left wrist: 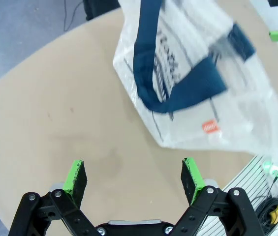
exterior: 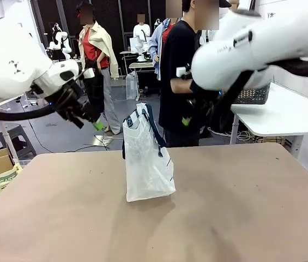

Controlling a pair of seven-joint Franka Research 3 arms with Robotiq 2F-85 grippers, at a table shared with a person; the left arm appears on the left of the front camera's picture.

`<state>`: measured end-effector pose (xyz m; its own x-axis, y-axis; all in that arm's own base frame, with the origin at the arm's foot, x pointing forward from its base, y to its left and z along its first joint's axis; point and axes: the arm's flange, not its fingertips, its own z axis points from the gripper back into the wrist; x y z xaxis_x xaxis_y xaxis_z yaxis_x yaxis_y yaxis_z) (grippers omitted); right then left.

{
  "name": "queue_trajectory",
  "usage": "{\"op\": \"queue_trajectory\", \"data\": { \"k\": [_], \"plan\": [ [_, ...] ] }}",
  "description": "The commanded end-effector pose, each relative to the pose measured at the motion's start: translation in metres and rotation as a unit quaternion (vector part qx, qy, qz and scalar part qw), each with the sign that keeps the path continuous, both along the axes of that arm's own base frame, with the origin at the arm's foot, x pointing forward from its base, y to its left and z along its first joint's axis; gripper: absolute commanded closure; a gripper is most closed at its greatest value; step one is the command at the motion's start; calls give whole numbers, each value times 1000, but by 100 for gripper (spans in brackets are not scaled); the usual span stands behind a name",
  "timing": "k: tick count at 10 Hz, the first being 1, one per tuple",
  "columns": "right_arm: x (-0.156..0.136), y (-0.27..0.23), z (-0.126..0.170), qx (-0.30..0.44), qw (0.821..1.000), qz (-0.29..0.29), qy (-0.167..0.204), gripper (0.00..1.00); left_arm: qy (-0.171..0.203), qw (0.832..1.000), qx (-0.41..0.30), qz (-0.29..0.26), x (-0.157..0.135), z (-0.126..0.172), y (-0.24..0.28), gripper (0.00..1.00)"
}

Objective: Transfer purchased items from the store into the shopping bag.
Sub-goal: Open the Reusable shopping bag in the center of the table.

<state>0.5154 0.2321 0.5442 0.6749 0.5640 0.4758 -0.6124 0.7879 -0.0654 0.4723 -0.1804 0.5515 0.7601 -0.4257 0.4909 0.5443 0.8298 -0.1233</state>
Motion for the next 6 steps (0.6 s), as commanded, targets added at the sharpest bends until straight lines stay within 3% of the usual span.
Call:
{"op": "queue_trajectory", "data": {
  "k": [1, 2, 4, 5, 6],
  "plan": [
    [32, 34, 29, -8, 1000, -4, 4, 0, 4, 1000, -12, 0, 24, 8, -19, 0],
    [48, 50, 48, -11, 1000, -3, 8, 0, 1, 1000, -18, 5, 37, 15, -23, 0],
    [67, 78, 55, -17, 1000, 11, 18, 0, -9, 999, -40, 10, 54, 22, -28, 0],
    [32, 48, 53, -1, 1000, 6, 0, 0, -8, 1000, -12, 2, 35, 14, -25, 0],
    [32, 48, 53, -1, 1000, 6, 0, 0, -8, 1000, -12, 2, 35, 14, -25, 0]
  ]
}}
